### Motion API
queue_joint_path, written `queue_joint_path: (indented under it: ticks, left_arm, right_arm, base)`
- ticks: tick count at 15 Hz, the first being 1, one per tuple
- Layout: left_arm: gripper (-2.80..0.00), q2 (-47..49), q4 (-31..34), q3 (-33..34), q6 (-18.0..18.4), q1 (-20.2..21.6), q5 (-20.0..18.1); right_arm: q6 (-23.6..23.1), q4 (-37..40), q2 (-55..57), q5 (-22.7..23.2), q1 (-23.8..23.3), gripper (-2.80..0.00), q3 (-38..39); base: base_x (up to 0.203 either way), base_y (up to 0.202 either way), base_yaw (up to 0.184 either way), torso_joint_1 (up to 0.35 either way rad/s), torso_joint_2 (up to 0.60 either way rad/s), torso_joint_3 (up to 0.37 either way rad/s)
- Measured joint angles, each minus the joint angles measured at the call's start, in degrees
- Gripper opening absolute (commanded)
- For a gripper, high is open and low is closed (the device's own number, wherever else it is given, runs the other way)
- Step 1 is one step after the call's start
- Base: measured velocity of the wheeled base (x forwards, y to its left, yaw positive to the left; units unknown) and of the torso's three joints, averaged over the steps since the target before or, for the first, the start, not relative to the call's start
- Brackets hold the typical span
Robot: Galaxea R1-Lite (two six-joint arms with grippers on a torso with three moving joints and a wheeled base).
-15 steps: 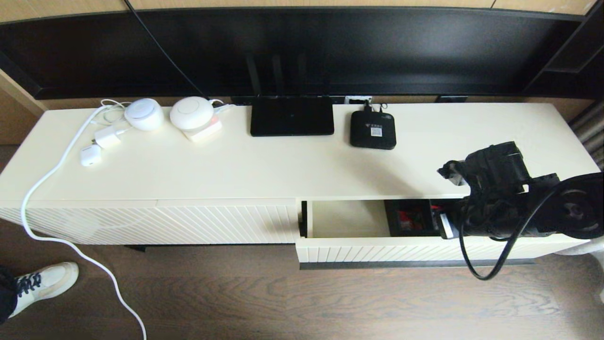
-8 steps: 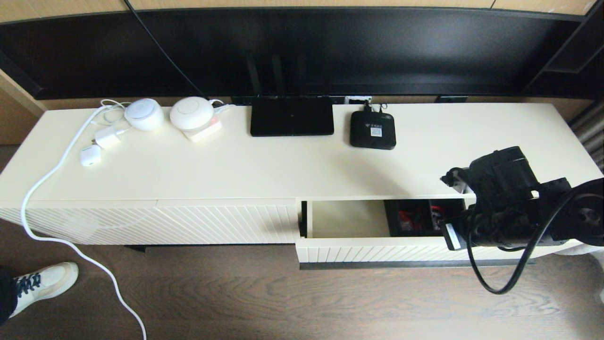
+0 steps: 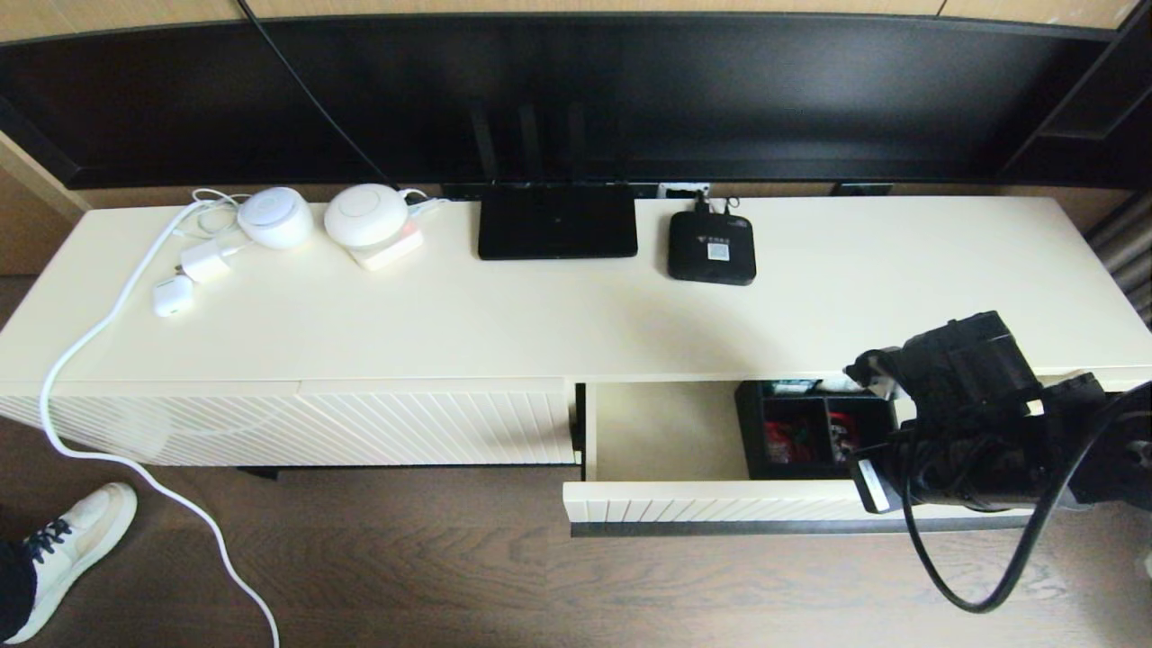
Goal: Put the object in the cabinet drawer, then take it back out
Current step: Open the drawer
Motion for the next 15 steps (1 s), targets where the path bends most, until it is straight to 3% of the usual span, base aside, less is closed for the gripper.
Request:
queue_joint_path:
  ticks: [7, 10, 15]
  left_arm:
    - [-2.8, 0.0, 0.0, 0.0, 0.0, 0.0, 0.0]
    - [-2.8, 0.0, 0.0, 0.0, 0.0, 0.0, 0.0]
    - [-2.8, 0.0, 0.0, 0.0, 0.0, 0.0, 0.0]
  right_arm:
    - [0.3, 0.2, -3.5, 0.2, 1.7, -2.8, 8.1]
    - [3.4, -0.2, -4.9, -0.1, 3.7, -2.8, 10.9]
    - [3.8, 0.1, -6.5, 0.1, 5.3, -2.8, 14.3]
  base:
    - [0.0, 0.0, 0.0, 0.0, 0.0, 0.0]
    - [0.0, 0.0, 0.0, 0.0, 0.0, 0.0]
    - [0.0, 0.0, 0.0, 0.0, 0.0, 0.0]
